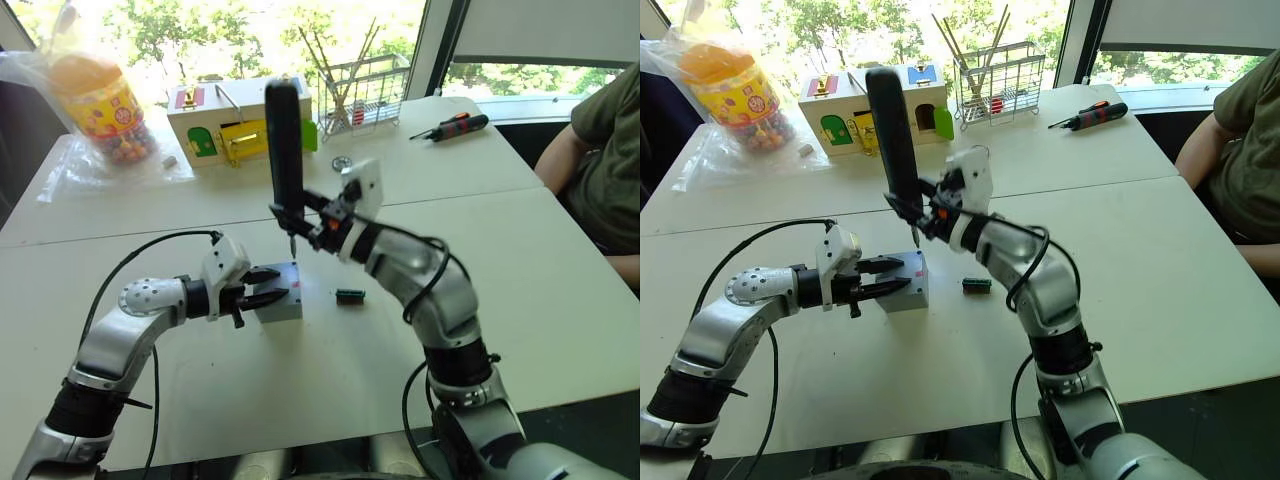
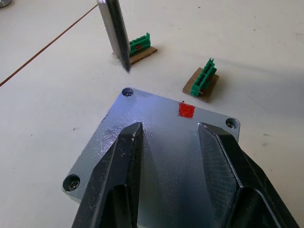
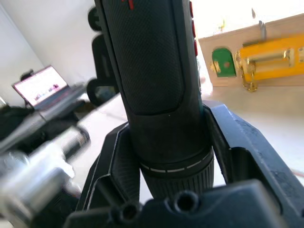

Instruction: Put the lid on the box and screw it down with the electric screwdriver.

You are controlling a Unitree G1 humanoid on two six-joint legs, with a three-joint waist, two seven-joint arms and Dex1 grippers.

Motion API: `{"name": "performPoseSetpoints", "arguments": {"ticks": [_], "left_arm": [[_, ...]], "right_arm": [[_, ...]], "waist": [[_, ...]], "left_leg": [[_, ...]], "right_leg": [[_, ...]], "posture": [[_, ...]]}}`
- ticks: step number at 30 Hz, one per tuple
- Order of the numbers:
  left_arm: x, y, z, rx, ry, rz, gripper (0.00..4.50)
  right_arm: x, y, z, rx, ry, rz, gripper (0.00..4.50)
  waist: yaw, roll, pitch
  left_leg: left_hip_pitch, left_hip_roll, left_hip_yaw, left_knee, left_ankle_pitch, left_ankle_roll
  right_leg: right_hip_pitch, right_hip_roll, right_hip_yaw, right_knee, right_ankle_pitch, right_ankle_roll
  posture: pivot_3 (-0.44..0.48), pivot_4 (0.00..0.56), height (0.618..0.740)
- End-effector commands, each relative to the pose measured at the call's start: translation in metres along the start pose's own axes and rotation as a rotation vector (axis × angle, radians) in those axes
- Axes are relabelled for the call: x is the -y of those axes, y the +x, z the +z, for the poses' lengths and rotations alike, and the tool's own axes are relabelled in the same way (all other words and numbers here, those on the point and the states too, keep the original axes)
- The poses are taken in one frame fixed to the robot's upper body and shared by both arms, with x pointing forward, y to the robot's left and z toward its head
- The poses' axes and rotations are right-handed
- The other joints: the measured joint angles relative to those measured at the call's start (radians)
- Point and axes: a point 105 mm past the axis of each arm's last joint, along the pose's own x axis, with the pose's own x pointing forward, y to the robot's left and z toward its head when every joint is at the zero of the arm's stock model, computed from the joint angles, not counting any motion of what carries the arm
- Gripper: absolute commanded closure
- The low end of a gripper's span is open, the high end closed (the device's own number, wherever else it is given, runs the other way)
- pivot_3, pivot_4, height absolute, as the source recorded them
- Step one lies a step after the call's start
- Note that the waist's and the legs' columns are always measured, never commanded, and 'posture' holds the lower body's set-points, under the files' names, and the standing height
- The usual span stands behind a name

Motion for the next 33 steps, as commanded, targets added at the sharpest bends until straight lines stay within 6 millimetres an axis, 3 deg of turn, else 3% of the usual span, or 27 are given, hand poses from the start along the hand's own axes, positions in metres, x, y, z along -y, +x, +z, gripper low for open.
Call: {"name": "performPoseSetpoints", "arguments": {"ticks": [1, 8, 12, 13, 15, 19, 25, 33], "left_arm": [[-0.005, -0.001, -0.019, -0.066, -0.05, 0.013, 2.67], [-0.013, 0.0, 0.034, 0.063, -0.013, -0.039, 2.67], [-0.007, 0.003, 0.065, 0.064, 0.138, -0.089, 2.67], [-0.003, 0.005, 0.068, 0.055, 0.163, -0.109, 2.67], [0.014, 0.008, 0.069, 0.039, 0.196, -0.207, 2.67], [0.034, 0.012, 0.065, -0.01, 0.249, -0.33, 2.67], [0.046, 0.017, 0.055, -0.052, 0.252, -0.384, 2.67], [0.055, 0.019, 0.049, -0.046, 0.21, -0.386, 2.67]], "right_arm": [[-0.004, -0.011, 0.059, 0.154, -0.033, 0.018, 2.75], [0.039, -0.029, 0.068, 0.075, 0.154, -0.114, 2.75], [0.069, -0.066, 0.066, -0.157, 0.211, -0.164, 2.75], [0.083, -0.081, 0.055, -0.282, 0.21, -0.23, 2.75], [0.109, -0.115, 0.025, -0.514, 0.281, -0.345, 2.75], [0.132, -0.163, -0.008, -0.742, 0.376, -0.472, 2.75], [0.138, -0.183, -0.04, -0.872, 0.533, -0.514, 2.75], [0.14, -0.192, -0.056, -0.96, 0.553, -0.56, 2.75]], "waist": [[0.003, 0.0, 0.0], [0.0, -0.002, 0.003], [0.002, -0.002, 0.009], [0.001, -0.002, 0.01], [-0.001, -0.002, 0.01], [-0.006, -0.004, 0.016], [-0.032, -0.001, 0.026], [-0.01, -0.004, 0.028]], "left_leg": [[-0.002, 0.0, -0.001, 0.0, 0.001, -0.001], [-0.007, 0.0, -0.001, 0.001, 0.001, -0.001], [-0.022, -0.001, -0.002, 0.005, 0.005, -0.007], [-0.026, -0.001, -0.002, 0.007, 0.005, -0.007], [-0.027, -0.002, -0.002, 0.008, 0.004, -0.005], [-0.026, -0.002, 0.001, 0.006, 0.002, -0.002], [-0.026, 0.001, 0.006, 0.012, 0.003, -0.002], [-0.027, -0.001, 0.005, 0.018, 0.002, -0.001]], "right_leg": [[-0.002, 0.0, -0.001, 0.0, 0.0, 0.0], [-0.005, 0.0, -0.001, 0.002, 0.0, 0.0], [-0.014, -0.001, -0.002, 0.003, 0.001, 0.0], [-0.018, -0.001, -0.003, 0.004, 0.001, 0.0], [-0.018, -0.002, -0.004, 0.002, 0.001, 0.0], [-0.015, -0.003, -0.004, -0.003, 0.001, 0.0], [-0.018, -0.001, -0.001, 0.006, 0.001, 0.0], [-0.016, -0.002, -0.002, 0.006, 0.001, 0.0]], "posture": [[0.0, 0.15, 0.74], [0.0, 0.15, 0.74], [0.0, 0.15, 0.74], [0.0, 0.15, 0.74], [0.0, 0.15, 0.74], [0.0, 0.15, 0.74], [0.0, 0.15, 0.74], [0.0, 0.15, 0.74]]}}
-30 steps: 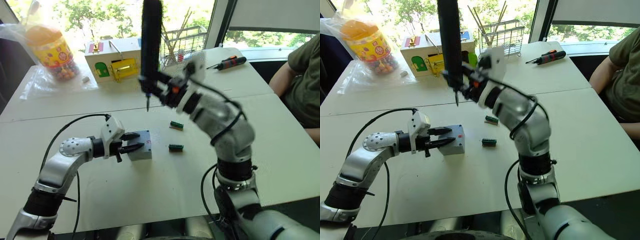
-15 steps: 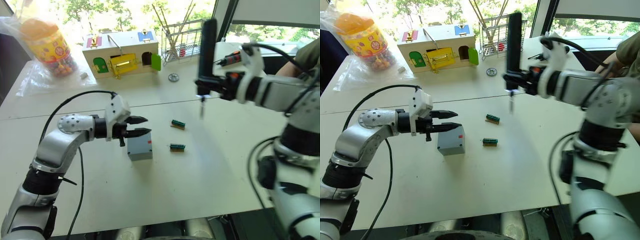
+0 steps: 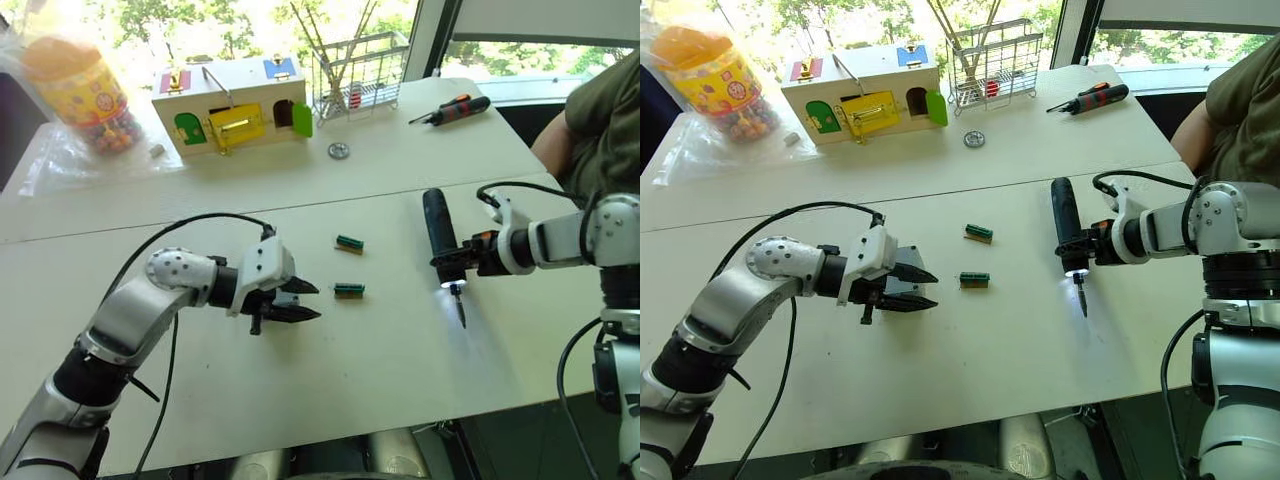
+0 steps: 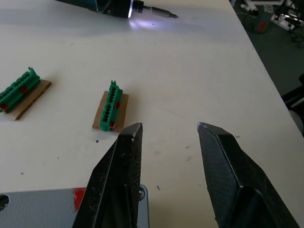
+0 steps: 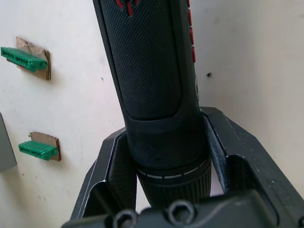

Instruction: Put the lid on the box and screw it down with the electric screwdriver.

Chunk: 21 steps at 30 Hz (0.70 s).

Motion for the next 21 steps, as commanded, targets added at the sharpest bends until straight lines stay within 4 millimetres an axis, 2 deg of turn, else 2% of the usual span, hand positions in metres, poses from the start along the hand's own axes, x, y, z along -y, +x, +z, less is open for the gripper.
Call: {"name": "performPoseSetpoints", "arguments": {"ticks": [1, 3, 7, 8, 12, 14, 16, 17, 18, 21], "left_arm": [[0.002, 0.0, 0.007, 0.023, 0.019, 0.002, 2.67], [-0.001, 0.0, 0.005, 0.028, 0.003, 0.022, 2.67], [-0.011, -0.005, 0.004, 0.043, -0.022, 0.069, 2.67], [-0.014, -0.008, 0.005, 0.06, -0.034, 0.08, 2.67], [-0.022, -0.026, 0.019, 0.156, -0.096, 0.122, 2.67], [-0.03, -0.047, 0.023, 0.2, -0.165, 0.182, 2.67], [-0.033, -0.067, 0.024, 0.251, -0.26, 0.229, 2.67], [-0.033, -0.076, 0.02, 0.251, -0.292, 0.261, 2.67], [-0.033, -0.084, 0.011, 0.237, -0.331, 0.297, 2.67], [-0.023, -0.105, -0.018, 0.164, -0.427, 0.375, 2.67]], "right_arm": [[0.002, -0.012, 0.012, 0.037, -0.01, -0.036, 2.75], [0.002, -0.012, 0.013, 0.035, -0.014, -0.038, 1.73], [0.0, -0.015, 0.016, 0.047, -0.029, -0.043, 0.23], [0.001, -0.016, 0.017, 0.055, -0.032, -0.051, 0.01], [-0.002, -0.025, 0.027, 0.12, -0.079, -0.09, 0.01], [-0.019, -0.039, 0.048, 0.27, -0.162, -0.046, 0.01], [-0.047, -0.056, 0.064, 0.456, -0.345, 0.033, 0.01], [-0.059, -0.061, 0.062, 0.532, -0.461, 0.065, 0.01], [-0.07, -0.061, 0.051, 0.577, -0.549, 0.118, 0.01], [-0.086, -0.055, 0.014, 0.653, -0.65, 0.26, 0.01]], "waist": [[0.012, 0.0, 0.0], [0.017, 0.0, 0.0], [0.019, 0.0, 0.0], [0.019, 0.0, 0.0], [0.018, 0.0, 0.0], [0.015, 0.0, 0.0], [0.012, 0.0, 0.0], [0.012, 0.0, 0.0], [0.013, -0.001, 0.0], [0.016, -0.003, -0.001]], "left_leg": [[0.0, 0.0, 0.0, 0.001, 0.0, 0.0], [0.0, 0.0, 0.0, 0.002, 0.0, 0.0], [0.0, 0.0, -0.001, 0.002, 0.0, 0.0], [0.0, 0.0, -0.001, 0.002, 0.0, 0.0], [0.0, 0.0, -0.001, 0.002, 0.0, 0.0], [0.0, 0.0, -0.001, 0.002, 0.0, 0.0], [0.0, 0.001, -0.001, 0.002, 0.0, 0.0], [0.0, 0.001, -0.001, 0.001, 0.0, 0.0], [0.0, 0.001, -0.002, 0.0, 0.0, 0.0], [0.001, 0.001, -0.005, -0.002, -0.001, 0.0]], "right_leg": [[0.0, 0.0, 0.0, 0.0, 0.0, 0.0], [0.001, 0.0, 0.0, 0.0, 0.0, 0.0], [0.002, 0.0, -0.001, 0.0, 0.0, 0.0], [0.002, 0.0, -0.001, 0.0, 0.0, 0.0], [0.001, 0.0, -0.001, 0.0, 0.0, 0.0], [0.001, 0.0, -0.001, 0.0, 0.0, 0.0], [0.0, 0.0, -0.001, 0.001, 0.0, 0.0], [0.0, 0.0, -0.001, 0.001, 0.0, 0.0], [-0.001, 0.001, -0.001, 0.001, 0.0, 0.0], [0.001, 0.001, -0.004, 0.001, 0.0, 0.001]], "posture": [[0.0, 0.15, 0.74], [0.0, 0.15, 0.74], [0.0, 0.15, 0.74], [0.0, 0.15, 0.74], [0.0, 0.15, 0.74], [0.0, 0.15, 0.74], [0.0, 0.15, 0.74], [0.0, 0.15, 0.74], [0.0, 0.15, 0.74], [0.0, 0.15, 0.74]]}}
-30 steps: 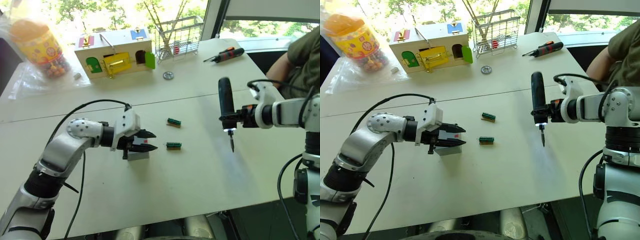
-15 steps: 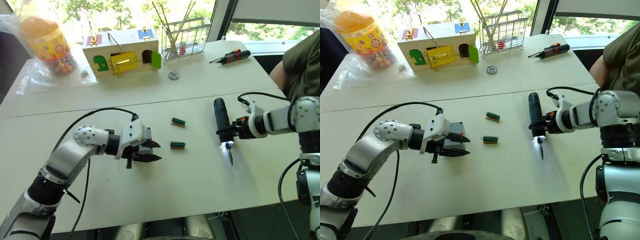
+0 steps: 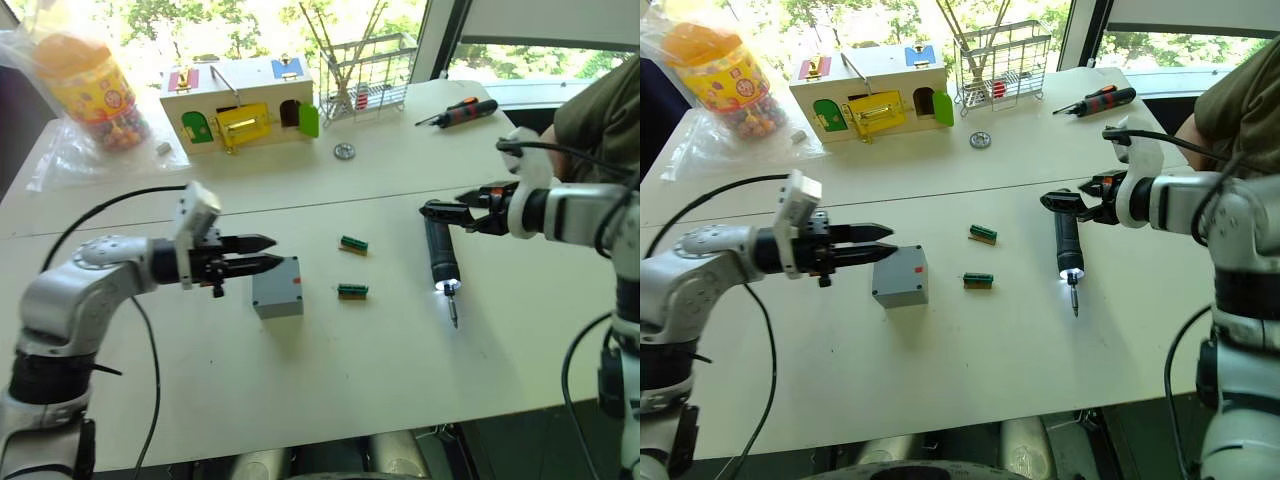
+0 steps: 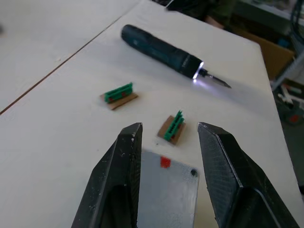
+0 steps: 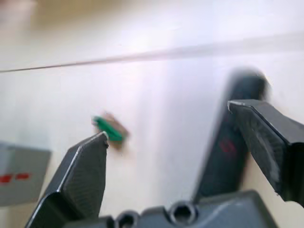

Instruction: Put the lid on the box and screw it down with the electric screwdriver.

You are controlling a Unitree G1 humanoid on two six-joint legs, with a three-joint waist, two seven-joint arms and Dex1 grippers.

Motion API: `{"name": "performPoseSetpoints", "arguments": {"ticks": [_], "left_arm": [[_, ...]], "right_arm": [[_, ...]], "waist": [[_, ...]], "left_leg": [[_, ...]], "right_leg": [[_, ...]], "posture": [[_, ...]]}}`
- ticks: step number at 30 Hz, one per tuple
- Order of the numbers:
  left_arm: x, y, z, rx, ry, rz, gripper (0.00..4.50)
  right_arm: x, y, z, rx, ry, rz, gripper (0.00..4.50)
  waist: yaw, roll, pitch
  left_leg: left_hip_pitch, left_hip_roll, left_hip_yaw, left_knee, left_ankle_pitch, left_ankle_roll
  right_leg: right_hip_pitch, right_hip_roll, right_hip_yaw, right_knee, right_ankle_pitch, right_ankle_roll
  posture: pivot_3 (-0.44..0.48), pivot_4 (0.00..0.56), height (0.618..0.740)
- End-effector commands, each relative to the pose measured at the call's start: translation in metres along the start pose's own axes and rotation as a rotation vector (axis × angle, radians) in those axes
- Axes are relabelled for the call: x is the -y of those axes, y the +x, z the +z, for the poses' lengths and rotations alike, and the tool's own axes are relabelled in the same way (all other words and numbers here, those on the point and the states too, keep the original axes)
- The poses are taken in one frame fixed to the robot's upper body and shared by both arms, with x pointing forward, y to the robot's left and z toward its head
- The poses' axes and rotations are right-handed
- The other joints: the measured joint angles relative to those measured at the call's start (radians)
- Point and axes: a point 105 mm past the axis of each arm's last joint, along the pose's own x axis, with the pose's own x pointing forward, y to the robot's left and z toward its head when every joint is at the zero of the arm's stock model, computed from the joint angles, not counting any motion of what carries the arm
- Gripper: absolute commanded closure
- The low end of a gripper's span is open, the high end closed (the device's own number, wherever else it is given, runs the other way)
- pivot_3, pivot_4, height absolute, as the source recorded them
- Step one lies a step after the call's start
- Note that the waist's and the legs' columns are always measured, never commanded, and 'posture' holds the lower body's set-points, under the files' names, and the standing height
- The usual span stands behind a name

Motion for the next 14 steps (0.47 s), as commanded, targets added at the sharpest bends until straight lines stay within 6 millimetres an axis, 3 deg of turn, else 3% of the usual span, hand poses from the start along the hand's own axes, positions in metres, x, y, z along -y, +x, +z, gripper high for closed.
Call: {"name": "performPoseSetpoints", "arguments": {"ticks": [1, 4, 6, 10, 14], "left_arm": [[-0.004, -0.025, -0.017, -0.032, -0.073, 0.073, 2.67], [0.005, -0.052, -0.049, -0.121, -0.169, 0.125, 2.67], [0.025, -0.061, -0.069, -0.183, -0.245, 0.106, 2.67], [0.047, -0.066, -0.086, -0.206, -0.333, 0.087, 2.67], [0.054, -0.065, -0.104, -0.222, -0.378, 0.107, 2.67]], "right_arm": [[-0.034, -0.009, -0.009, 0.131, -0.083, 0.132, 0.01], [-0.061, -0.02, -0.042, 0.152, 0.041, 0.26, 0.01], [-0.076, -0.027, -0.065, 0.106, 0.114, 0.337, 0.01], [-0.098, -0.036, -0.092, 0.026, 0.154, 0.454, 0.01], [-0.113, -0.035, -0.117, -0.074, 0.186, 0.553, 0.01]], "waist": [[0.003, 0.0, 0.0], [0.004, 0.0, 0.001], [0.005, 0.0, 0.001], [0.023, 0.0, 0.001], [0.029, 0.0, 0.001]], "left_leg": [[0.0, 0.0, 0.0, 0.001, 0.0, 0.0], [0.001, -0.002, 0.001, 0.005, 0.0, 0.0], [0.003, -0.002, 0.002, 0.005, -0.001, 0.002], [0.006, -0.001, 0.001, 0.004, -0.004, 0.007], [0.007, 0.0, 0.001, 0.003, -0.005, 0.008]], "right_leg": [[0.001, 0.0, 0.0, 0.0, 0.0, 0.0], [0.003, -0.001, 0.002, -0.001, 0.0, 0.0], [0.006, -0.001, 0.003, -0.002, 0.001, -0.002], [0.011, -0.002, 0.003, -0.005, 0.002, -0.004], [0.011, -0.002, 0.003, -0.007, 0.002, -0.004]], "posture": [[0.0, 0.15, 0.74], [0.0, 0.15, 0.74], [0.0, 0.15, 0.74], [0.0, 0.15, 0.74], [0.0, 0.15, 0.74]]}}
